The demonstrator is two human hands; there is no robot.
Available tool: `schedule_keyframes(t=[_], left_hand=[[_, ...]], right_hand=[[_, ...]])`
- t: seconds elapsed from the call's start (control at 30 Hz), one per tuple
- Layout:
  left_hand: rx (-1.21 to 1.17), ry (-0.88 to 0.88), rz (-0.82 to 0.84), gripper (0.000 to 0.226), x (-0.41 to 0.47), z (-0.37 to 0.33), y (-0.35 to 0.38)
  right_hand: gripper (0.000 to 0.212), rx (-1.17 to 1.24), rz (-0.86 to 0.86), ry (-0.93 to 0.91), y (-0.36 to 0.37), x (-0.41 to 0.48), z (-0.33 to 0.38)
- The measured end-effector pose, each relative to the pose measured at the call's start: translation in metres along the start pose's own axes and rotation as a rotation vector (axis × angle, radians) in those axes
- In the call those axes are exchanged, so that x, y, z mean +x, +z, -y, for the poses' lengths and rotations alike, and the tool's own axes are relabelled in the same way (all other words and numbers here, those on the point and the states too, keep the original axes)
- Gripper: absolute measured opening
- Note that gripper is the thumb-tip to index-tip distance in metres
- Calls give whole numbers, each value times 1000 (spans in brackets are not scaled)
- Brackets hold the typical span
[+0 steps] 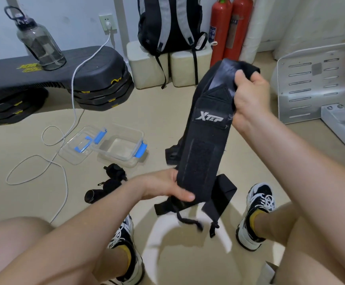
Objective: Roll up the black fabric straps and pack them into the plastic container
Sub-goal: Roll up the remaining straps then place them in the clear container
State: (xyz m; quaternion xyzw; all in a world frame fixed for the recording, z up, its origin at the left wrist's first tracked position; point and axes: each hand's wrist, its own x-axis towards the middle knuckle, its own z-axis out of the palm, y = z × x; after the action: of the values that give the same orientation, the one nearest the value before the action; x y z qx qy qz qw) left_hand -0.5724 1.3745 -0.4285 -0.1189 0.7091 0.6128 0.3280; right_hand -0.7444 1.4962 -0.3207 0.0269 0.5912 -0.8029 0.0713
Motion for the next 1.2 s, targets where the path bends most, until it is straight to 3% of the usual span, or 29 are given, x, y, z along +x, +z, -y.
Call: schedule_keyframes(t=[0.13, 0.2, 0.37, 0.47, 0.5, 0.57, 0.6, 0.67, 0.8, 0.9, 1.0, 1.1, 1.2], left_hand=[[337, -246, 123, 62, 2, 38, 6], [414, -277, 115, 53, 3, 41, 5], [567, -296, -153, 14, 5, 21, -28], [903, -242, -383, 21, -3, -3, -41], [847, -110, -512, 19, -6, -15, -43], [397, 252, -712, 22, -15, -42, -42], [168, 405, -759, 22, -19, -55, -40], [-38, 557, -778, 15, -23, -71, -34], [-116, 547, -828, 40, -12, -69, -23], [-138, 547, -870, 34, -12, -73, -22], [-192, 529, -783, 20, -16, -76, -15], [-261, 489, -693, 16, -18, -79, -3], [-171, 474, -826, 5, -17, -79, -6]], right_hand=[[16, 16, -7, -30, -3, 7, 7], [17, -7, 45, -5, -1, 3, 3], [19, -8, 187, 18, 6, -11, -9], [19, 8, 243, 30, 7, -17, -9], [19, 14, 266, 29, 8, -20, -11], [18, 14, 299, 31, 12, -26, -14], [18, 12, 307, 34, 13, -28, -15], [18, 39, 315, 63, 15, -30, -15], [19, 127, 332, 130, 18, -34, -12], [19, 117, 325, 136, 18, -34, -13], [19, 104, 320, 125, 16, -32, -14], [19, 0, 291, 27, 15, -29, -18], [25, -252, 198, -224, 13, -25, -27]])
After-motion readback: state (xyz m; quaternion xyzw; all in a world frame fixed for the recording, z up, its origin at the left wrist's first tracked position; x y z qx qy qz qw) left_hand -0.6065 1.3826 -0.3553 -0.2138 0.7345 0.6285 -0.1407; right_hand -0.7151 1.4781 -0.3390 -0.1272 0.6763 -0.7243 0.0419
